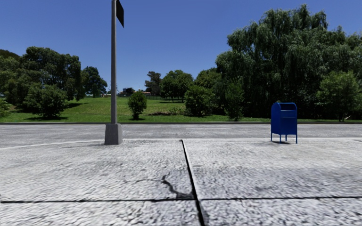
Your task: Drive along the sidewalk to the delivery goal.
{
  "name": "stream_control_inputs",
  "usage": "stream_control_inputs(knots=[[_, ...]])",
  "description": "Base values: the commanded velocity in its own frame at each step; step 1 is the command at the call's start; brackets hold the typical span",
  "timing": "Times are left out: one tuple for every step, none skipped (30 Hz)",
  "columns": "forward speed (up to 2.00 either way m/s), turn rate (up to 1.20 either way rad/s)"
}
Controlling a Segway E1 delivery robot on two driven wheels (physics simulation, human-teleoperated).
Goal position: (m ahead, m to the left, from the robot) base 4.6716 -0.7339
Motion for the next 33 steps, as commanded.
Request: stream_control_inputs(knots=[[1.94,-0.08],[1.94,-0.08],[1.94,-0.08],[1.94,-0.08],[1.94,-0.08],[1.94,-0.08],[1.94,-0.07],[1.94,0.0],[1.94,0.0],[1.94,0.0],[1.94,0.0],[1.94,0.0],[1.94,0.0],[1.94,0.0],[1.94,0.0],[1.94,0.0],[1.94,0.0],[1.94,0.0],[1.94,0.0],[1.94,-0.01],[1.94,-0.03],[1.94,-0.03],[1.94,-0.06],[1.94,-0.17],[1.94,-0.23],[1.94,-0.23],[1.94,-0.25],[1.94,-0.25],[1.94,-0.25],[1.94,-0.25],[1.94,-0.25],[1.94,-0.25],[1.94,-0.25]])
